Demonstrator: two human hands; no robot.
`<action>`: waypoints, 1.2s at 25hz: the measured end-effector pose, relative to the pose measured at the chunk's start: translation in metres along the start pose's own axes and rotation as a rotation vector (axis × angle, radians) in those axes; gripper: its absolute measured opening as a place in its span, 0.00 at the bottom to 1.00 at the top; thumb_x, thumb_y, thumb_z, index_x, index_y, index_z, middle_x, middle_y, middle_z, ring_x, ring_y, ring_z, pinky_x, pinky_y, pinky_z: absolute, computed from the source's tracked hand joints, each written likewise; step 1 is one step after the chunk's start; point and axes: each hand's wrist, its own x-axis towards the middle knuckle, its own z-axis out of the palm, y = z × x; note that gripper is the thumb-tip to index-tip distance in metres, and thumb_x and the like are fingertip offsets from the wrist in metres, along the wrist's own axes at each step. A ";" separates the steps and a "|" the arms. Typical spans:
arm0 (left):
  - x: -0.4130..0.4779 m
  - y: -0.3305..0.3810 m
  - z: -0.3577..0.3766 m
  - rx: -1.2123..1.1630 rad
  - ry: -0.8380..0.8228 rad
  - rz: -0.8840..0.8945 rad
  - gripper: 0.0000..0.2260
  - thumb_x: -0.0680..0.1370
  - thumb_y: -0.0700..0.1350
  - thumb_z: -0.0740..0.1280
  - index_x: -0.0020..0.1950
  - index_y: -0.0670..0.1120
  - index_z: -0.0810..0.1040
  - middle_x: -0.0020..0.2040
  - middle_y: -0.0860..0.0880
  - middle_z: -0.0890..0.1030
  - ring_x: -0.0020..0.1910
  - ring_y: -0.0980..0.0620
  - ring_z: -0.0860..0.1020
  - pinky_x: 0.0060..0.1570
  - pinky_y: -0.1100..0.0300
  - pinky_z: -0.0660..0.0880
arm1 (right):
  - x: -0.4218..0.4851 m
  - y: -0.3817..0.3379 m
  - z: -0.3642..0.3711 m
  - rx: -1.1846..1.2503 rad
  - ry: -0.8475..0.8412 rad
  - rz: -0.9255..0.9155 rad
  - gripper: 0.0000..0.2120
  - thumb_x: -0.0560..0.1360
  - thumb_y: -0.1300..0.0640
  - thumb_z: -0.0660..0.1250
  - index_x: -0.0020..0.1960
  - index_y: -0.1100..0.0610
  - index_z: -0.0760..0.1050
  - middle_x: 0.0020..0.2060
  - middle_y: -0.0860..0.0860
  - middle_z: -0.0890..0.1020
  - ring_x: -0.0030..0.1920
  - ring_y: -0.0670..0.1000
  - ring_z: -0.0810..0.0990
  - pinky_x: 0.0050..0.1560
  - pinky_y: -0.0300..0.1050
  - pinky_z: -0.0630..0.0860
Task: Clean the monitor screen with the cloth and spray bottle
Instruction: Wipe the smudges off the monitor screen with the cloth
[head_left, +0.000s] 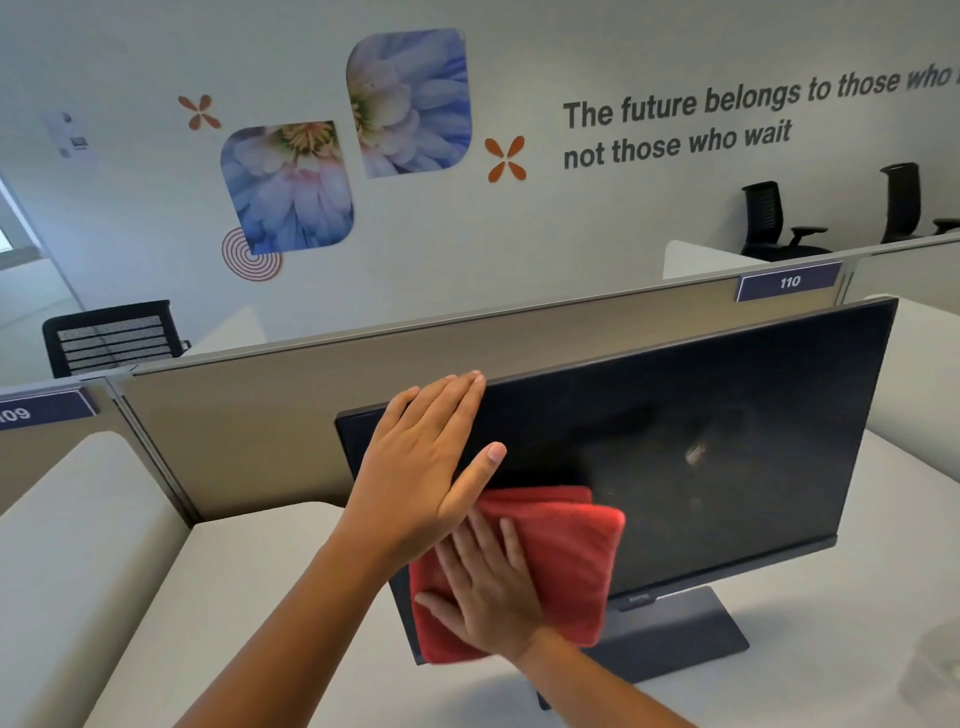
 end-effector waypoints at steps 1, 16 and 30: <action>0.000 0.000 -0.001 -0.006 -0.004 0.001 0.29 0.77 0.62 0.40 0.75 0.50 0.52 0.76 0.53 0.58 0.75 0.56 0.53 0.73 0.59 0.44 | -0.016 -0.004 0.006 -0.042 -0.014 -0.082 0.37 0.74 0.35 0.58 0.75 0.56 0.55 0.73 0.54 0.64 0.76 0.55 0.50 0.75 0.56 0.44; 0.004 0.000 -0.007 -0.063 -0.043 -0.009 0.29 0.77 0.62 0.41 0.75 0.50 0.55 0.75 0.53 0.61 0.75 0.57 0.54 0.74 0.56 0.39 | -0.016 0.175 -0.052 -0.062 0.118 0.542 0.33 0.79 0.40 0.49 0.76 0.58 0.49 0.75 0.62 0.55 0.75 0.60 0.52 0.73 0.61 0.50; 0.004 0.004 -0.007 -0.099 -0.052 -0.043 0.30 0.76 0.61 0.42 0.74 0.50 0.57 0.75 0.53 0.62 0.74 0.58 0.54 0.73 0.58 0.38 | 0.045 0.033 -0.042 0.268 0.099 0.611 0.41 0.76 0.35 0.54 0.76 0.59 0.45 0.75 0.61 0.55 0.75 0.66 0.47 0.73 0.65 0.41</action>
